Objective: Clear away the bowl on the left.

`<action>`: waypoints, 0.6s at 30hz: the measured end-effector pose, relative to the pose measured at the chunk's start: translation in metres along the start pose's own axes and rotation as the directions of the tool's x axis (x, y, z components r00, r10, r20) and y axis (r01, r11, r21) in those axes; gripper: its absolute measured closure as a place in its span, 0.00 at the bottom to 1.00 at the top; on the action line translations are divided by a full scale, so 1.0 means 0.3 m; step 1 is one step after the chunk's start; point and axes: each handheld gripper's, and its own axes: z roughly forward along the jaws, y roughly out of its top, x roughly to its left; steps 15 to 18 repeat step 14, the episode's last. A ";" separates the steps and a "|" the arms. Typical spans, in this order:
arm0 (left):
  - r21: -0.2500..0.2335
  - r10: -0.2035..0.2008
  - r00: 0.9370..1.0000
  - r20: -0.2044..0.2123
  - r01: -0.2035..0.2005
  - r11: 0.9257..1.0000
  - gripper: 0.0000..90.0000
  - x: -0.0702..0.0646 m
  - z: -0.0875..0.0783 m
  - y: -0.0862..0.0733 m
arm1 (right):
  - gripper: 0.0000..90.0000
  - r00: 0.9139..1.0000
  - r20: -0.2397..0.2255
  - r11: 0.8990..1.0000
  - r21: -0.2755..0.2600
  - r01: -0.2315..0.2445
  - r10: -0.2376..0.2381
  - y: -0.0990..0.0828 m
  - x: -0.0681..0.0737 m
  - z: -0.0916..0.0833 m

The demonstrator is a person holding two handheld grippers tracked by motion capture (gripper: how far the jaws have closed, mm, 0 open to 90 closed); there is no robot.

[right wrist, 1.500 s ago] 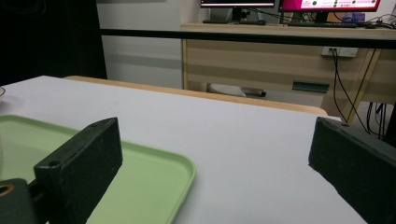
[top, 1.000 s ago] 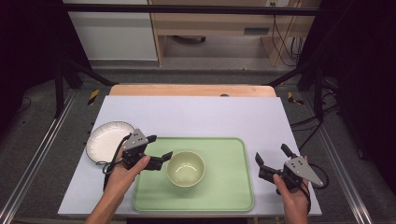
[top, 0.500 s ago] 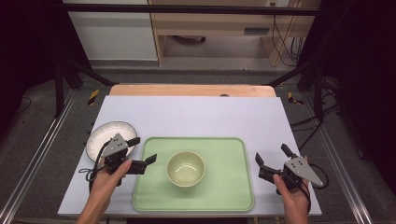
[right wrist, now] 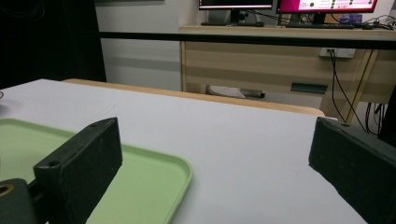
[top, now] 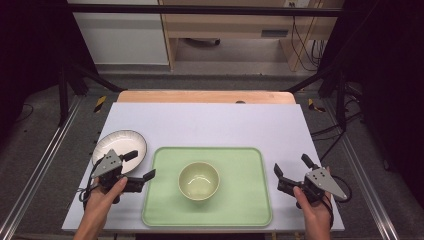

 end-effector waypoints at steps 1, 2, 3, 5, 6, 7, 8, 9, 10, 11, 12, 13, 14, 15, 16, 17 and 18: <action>-0.009 0.006 1.000 -0.004 -0.006 1.000 0.05 0.007 -0.016 -0.006 | 0.03 1.000 0.000 1.000 -0.002 -0.002 0.002 0.000 -0.001 0.001; -0.015 0.004 1.000 -0.003 -0.004 1.000 0.04 0.011 -0.023 -0.008 | 0.03 1.000 0.000 1.000 -0.001 -0.001 0.001 0.000 -0.001 0.001; -0.021 0.006 1.000 -0.007 -0.006 1.000 0.05 0.015 -0.030 -0.009 | 0.03 1.000 0.000 1.000 -0.001 -0.001 0.001 0.000 -0.001 0.001; -0.032 0.007 1.000 -0.021 -0.008 0.999 0.05 0.024 -0.045 -0.011 | 0.03 1.000 0.000 1.000 -0.001 -0.004 0.004 0.001 0.000 0.000; -0.032 0.007 1.000 -0.021 -0.008 0.999 0.04 0.024 -0.045 -0.011 | 0.03 1.000 0.000 1.000 -0.001 -0.004 0.004 0.001 0.000 0.000; -0.040 0.017 1.000 -0.026 -0.018 0.999 0.05 0.030 -0.054 -0.013 | 0.03 1.000 0.002 1.000 -0.002 -0.006 0.006 0.002 -0.001 -0.001; -0.046 0.018 0.999 -0.031 -0.019 0.999 0.05 0.033 -0.059 -0.015 | 0.03 1.000 0.002 1.000 -0.002 -0.006 0.006 0.002 -0.001 -0.001; -0.055 0.009 0.999 -0.036 -0.011 0.998 0.04 0.039 -0.068 -0.019 | 0.03 1.000 0.000 1.000 -0.001 -0.007 0.007 0.002 -0.002 -0.003; -0.065 0.001 0.999 -0.040 -0.004 0.998 0.04 0.043 -0.073 -0.022 | 0.03 1.000 0.001 1.000 -0.003 -0.011 0.011 0.002 -0.003 -0.003; -0.077 -0.008 0.999 -0.046 0.005 0.997 0.04 0.050 -0.080 -0.029 | 0.03 1.000 0.003 1.000 -0.004 -0.011 0.011 0.001 -0.004 -0.003; -0.081 -0.016 0.999 -0.047 0.012 0.997 0.04 0.053 -0.082 -0.033 | 0.03 1.000 0.002 1.000 -0.005 -0.012 0.012 0.001 -0.004 -0.003; -0.081 -0.016 0.999 -0.047 0.012 0.997 0.04 0.053 -0.082 -0.033 | 0.03 1.000 0.002 1.000 -0.005 -0.012 0.012 0.001 -0.004 -0.003; -0.079 -0.013 0.999 -0.051 0.009 0.997 0.04 0.056 -0.085 -0.035 | 0.03 1.000 0.002 1.000 -0.005 -0.011 0.011 0.002 -0.004 -0.003; -0.079 -0.013 0.999 -0.051 0.009 0.997 0.04 0.056 -0.085 -0.035 | 0.03 1.000 0.002 1.000 -0.005 -0.011 0.011 0.002 -0.004 -0.003; -0.079 -0.013 0.999 -0.051 0.009 0.997 0.04 0.056 -0.085 -0.035 | 0.03 1.000 0.002 1.000 -0.005 -0.011 0.011 0.002 -0.004 -0.003; -0.079 -0.013 0.999 -0.051 0.009 0.997 0.04 0.056 -0.085 -0.035 | 0.03 1.000 0.002 1.000 -0.005 -0.011 0.011 0.002 -0.004 -0.003; -0.079 -0.013 0.999 -0.051 0.009 0.997 0.04 0.056 -0.085 -0.035 | 0.03 1.000 0.002 1.000 -0.005 -0.011 0.011 0.002 -0.004 -0.003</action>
